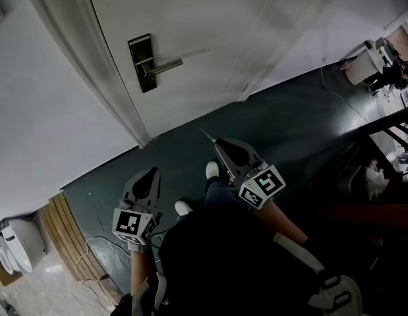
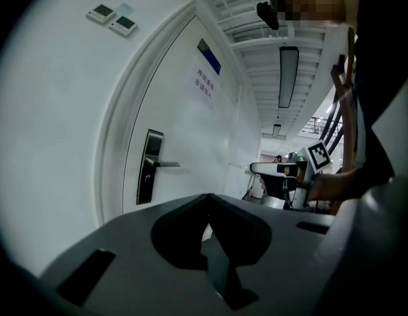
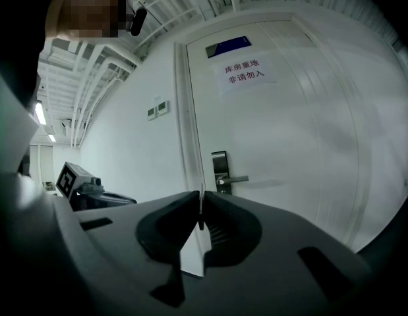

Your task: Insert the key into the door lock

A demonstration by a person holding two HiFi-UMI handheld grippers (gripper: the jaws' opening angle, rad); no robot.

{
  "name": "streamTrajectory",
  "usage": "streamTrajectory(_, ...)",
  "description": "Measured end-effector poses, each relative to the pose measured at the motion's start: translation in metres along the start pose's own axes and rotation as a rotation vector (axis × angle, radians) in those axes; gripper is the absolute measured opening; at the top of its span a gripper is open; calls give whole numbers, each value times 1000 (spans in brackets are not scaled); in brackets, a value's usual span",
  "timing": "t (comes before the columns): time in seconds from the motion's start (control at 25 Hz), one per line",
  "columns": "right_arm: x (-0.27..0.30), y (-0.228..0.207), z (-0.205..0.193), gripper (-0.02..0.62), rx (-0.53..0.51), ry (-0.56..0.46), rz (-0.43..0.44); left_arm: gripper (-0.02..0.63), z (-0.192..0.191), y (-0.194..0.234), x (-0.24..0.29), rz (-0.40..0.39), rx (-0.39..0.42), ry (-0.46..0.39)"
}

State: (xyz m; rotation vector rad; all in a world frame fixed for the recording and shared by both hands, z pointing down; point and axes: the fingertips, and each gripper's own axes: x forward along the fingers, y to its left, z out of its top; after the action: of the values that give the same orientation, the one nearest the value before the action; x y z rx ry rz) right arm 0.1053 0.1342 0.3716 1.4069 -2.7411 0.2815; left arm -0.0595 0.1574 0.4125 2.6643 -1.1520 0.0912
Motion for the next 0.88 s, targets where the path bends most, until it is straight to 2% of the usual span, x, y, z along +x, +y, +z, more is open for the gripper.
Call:
streamTrajectory(0.32,48,-39,-4,34,43,24,69,8,-2,35,39,68,-18,33)
streamTrajectory(0.56,100,-84,-2,34,94,67,171,8,14,60,89,125,-21,56)
streamTrajectory(0.88,158,-130,8,34,118,111,344,8,25,85,145,251,-45,83)
